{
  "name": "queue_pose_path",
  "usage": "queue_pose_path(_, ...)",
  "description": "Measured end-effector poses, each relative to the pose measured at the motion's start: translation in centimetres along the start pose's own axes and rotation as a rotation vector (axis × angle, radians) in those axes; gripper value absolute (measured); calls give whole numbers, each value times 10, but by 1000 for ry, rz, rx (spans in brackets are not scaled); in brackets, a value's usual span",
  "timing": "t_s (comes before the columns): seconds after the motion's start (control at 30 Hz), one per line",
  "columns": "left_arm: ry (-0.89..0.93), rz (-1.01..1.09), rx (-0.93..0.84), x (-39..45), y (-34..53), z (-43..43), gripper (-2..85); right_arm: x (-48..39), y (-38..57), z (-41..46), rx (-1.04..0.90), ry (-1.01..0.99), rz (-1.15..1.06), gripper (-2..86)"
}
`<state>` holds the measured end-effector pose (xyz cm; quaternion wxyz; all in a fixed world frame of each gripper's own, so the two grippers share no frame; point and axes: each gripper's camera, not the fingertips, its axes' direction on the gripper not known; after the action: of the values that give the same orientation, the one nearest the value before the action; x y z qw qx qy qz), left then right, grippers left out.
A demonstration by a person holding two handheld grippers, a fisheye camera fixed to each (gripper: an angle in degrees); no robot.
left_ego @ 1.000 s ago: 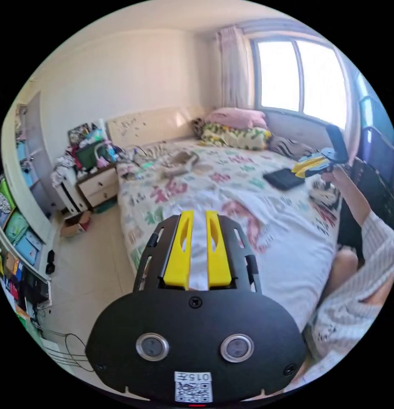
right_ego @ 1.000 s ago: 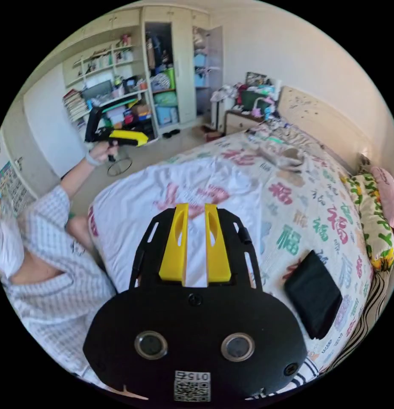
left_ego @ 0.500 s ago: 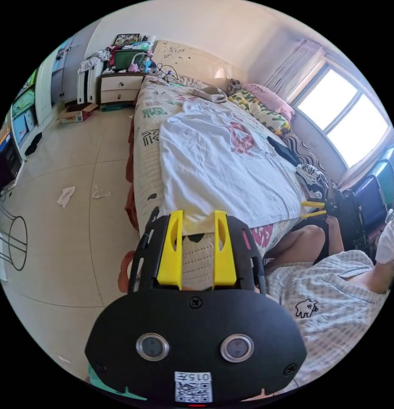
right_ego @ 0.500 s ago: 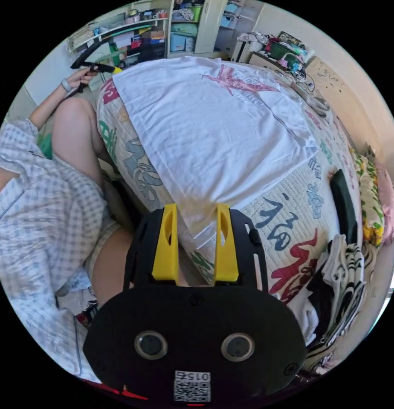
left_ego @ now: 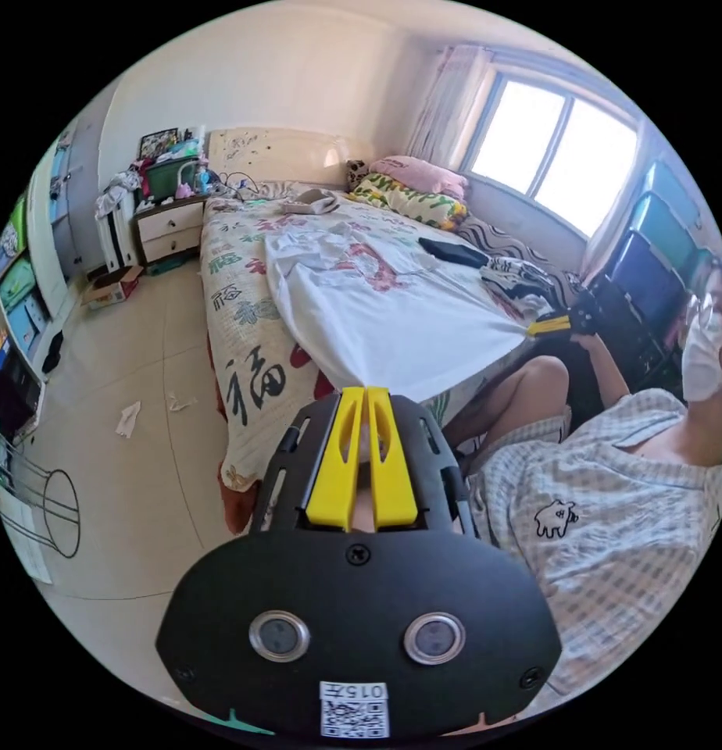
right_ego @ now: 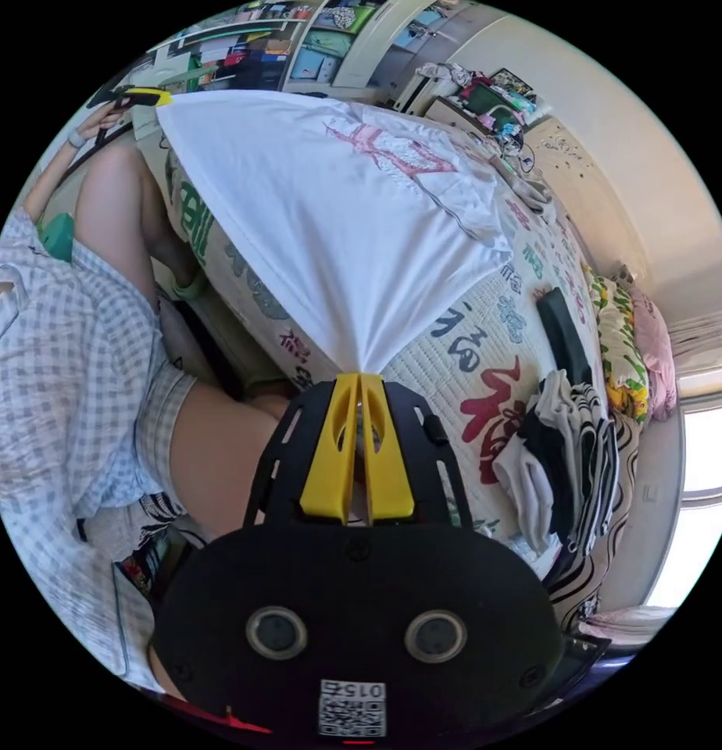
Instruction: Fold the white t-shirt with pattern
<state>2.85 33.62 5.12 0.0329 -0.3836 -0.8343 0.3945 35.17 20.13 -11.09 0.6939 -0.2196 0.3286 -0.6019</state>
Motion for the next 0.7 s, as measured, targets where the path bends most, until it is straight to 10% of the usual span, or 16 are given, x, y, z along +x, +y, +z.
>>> queue_pose_path(0.2,-132,10,-181,11,22,31,21,26,15,26,-41,-41,120,40)
queue_pose_path(0.47,-242,30,141,-2,-55,-1,67,96,-27,-1,419,-76,253,59)
queue_pose_path(0.7,-92,156,-50,20,-253,207,83,129,-216,113,281,-256,163,117)
